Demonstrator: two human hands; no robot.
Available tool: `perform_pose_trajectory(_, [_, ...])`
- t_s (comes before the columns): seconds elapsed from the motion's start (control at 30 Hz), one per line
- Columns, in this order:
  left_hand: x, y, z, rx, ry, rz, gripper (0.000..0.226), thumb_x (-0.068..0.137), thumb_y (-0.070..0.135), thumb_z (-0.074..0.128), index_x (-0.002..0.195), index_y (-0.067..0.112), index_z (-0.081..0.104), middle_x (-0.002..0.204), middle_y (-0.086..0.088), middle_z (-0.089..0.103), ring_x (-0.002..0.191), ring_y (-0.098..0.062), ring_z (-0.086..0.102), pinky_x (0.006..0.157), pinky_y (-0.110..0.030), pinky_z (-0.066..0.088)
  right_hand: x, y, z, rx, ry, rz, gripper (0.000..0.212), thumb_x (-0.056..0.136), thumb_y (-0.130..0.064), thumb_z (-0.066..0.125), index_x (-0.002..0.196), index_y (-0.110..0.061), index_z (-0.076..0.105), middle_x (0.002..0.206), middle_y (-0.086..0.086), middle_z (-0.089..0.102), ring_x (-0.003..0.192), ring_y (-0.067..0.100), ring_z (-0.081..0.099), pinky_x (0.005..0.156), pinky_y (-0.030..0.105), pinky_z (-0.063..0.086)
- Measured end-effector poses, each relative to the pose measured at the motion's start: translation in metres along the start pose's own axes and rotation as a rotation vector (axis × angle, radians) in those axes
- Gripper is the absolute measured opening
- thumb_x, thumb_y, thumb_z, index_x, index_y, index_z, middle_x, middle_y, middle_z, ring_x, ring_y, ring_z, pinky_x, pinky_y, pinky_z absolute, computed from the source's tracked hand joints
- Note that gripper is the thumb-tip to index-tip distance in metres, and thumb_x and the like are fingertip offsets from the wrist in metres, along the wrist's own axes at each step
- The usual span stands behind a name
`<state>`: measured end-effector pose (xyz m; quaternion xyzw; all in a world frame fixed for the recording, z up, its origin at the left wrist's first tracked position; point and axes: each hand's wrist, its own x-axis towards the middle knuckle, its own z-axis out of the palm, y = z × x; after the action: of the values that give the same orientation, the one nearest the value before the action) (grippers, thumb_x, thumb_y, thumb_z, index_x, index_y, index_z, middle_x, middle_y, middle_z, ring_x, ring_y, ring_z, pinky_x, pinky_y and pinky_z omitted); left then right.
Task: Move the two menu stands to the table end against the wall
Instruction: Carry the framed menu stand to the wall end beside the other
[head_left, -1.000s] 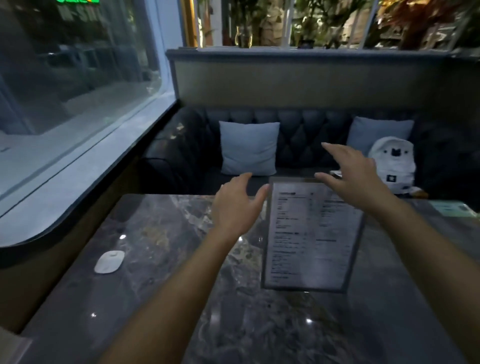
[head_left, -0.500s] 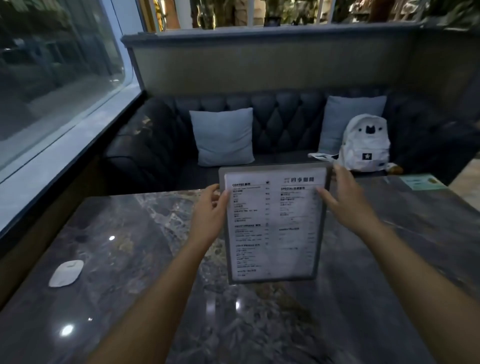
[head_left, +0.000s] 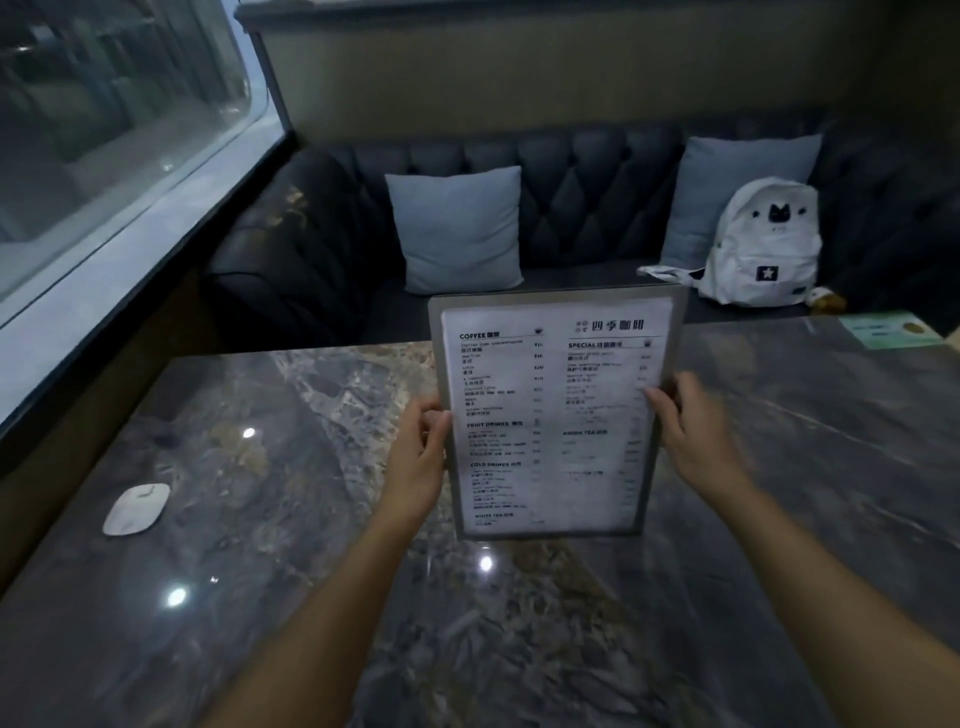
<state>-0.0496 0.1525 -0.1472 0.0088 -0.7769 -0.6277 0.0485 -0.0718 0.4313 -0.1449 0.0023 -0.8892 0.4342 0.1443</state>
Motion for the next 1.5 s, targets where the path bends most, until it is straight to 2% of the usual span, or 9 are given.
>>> perform_pose_trajectory(0.17, [-0.003,0.000,-0.002,-0.030,-0.105,-0.017,0.014,0.095,0.028,0.040,0.092,0.041,0.046,0.100,-0.010,0.057,0.083,-0.006,0.065,0.058,-0.019,0.055,0.000,0.001,0.002,0.035,0.006,0.026,0.016,0.091,-0.035,0.043,0.079,-0.026,0.041,0.070,-0.004,0.057,0.048,0.006,0.054,0.037,0.018,0.040])
perform_pose_trajectory(0.43, [-0.003,0.003,-0.002,0.067,-0.087,0.001,0.017,0.095,0.035,0.038,0.086,0.048,0.044,0.094,-0.003,0.053,0.094,-0.022,0.061,0.077,-0.049,0.058,-0.003,-0.006,0.004,0.097,0.041,0.064,0.010,0.092,-0.032,0.042,0.086,-0.024,0.045,0.074,-0.004,0.059,0.047,0.006,0.057,0.035,0.010,0.039])
perform_pose_trajectory(0.67, [-0.013,0.004,-0.031,-0.009,-0.024,-0.031,0.028,0.096,0.027,0.039,0.080,0.048,0.048,0.083,0.017,0.061,0.083,-0.007,0.064,0.077,-0.055,0.056,-0.002,-0.030,0.019,0.068,-0.020,0.047,0.012,0.092,-0.028,0.043,0.088,-0.018,0.046,0.075,0.006,0.061,0.049,0.016,0.060,0.040,0.030,0.049])
perform_pose_trajectory(0.73, [-0.018,0.007,-0.047,0.017,0.000,-0.032,0.028,0.096,0.030,0.039,0.077,0.049,0.047,0.090,0.003,0.062,0.089,-0.018,0.065,0.077,-0.057,0.055,-0.001,-0.044,0.028,0.108,-0.051,0.032,0.012,0.093,-0.029,0.042,0.090,-0.018,0.047,0.079,0.005,0.061,0.051,0.013,0.061,0.040,0.027,0.049])
perform_pose_trajectory(0.87, [-0.027,0.011,-0.084,0.015,0.108,-0.055,0.018,0.096,0.028,0.039,0.083,0.039,0.046,0.087,0.000,0.057,0.092,-0.025,0.064,0.079,-0.058,0.054,0.007,-0.081,0.056,0.144,-0.076,-0.017,0.009,0.093,-0.022,0.043,0.090,-0.014,0.045,0.083,0.009,0.059,0.055,0.016,0.060,0.034,0.016,0.044])
perform_pose_trajectory(1.0, [-0.039,0.011,-0.128,-0.003,0.218,-0.073,0.023,0.095,0.027,0.041,0.081,0.044,0.047,0.087,0.005,0.056,0.089,-0.013,0.063,0.081,-0.055,0.054,0.008,-0.119,0.095,0.164,-0.167,-0.050,0.009,0.094,-0.025,0.041,0.092,-0.017,0.045,0.087,0.013,0.060,0.065,0.028,0.062,0.048,0.037,0.054])
perform_pose_trajectory(1.1, [-0.052,0.006,-0.168,0.023,0.318,-0.107,0.020,0.095,0.027,0.042,0.083,0.042,0.047,0.090,-0.005,0.057,0.093,-0.025,0.063,0.081,-0.058,0.053,0.007,-0.148,0.131,0.155,-0.210,-0.115,0.008,0.094,-0.024,0.042,0.091,-0.017,0.045,0.082,0.013,0.061,0.056,0.024,0.061,0.039,0.026,0.050])
perform_pose_trajectory(1.27, [-0.078,-0.006,-0.235,0.020,0.472,-0.166,0.020,0.095,0.028,0.042,0.081,0.042,0.047,0.096,-0.013,0.056,0.096,-0.031,0.062,0.082,-0.060,0.052,-0.003,-0.203,0.196,0.116,-0.322,-0.218,0.010,0.094,-0.025,0.042,0.096,-0.016,0.046,0.086,0.016,0.061,0.068,0.034,0.060,0.061,0.048,0.051])
perform_pose_trajectory(1.5, [-0.103,-0.027,-0.316,-0.011,0.601,-0.213,0.011,0.096,0.027,0.040,0.096,0.017,0.044,0.087,-0.006,0.053,0.088,-0.025,0.062,0.081,-0.059,0.053,-0.018,-0.272,0.280,0.165,-0.468,-0.281,0.011,0.094,-0.026,0.041,0.094,-0.016,0.046,0.082,-0.003,0.057,0.068,0.022,0.060,0.054,0.028,0.051])
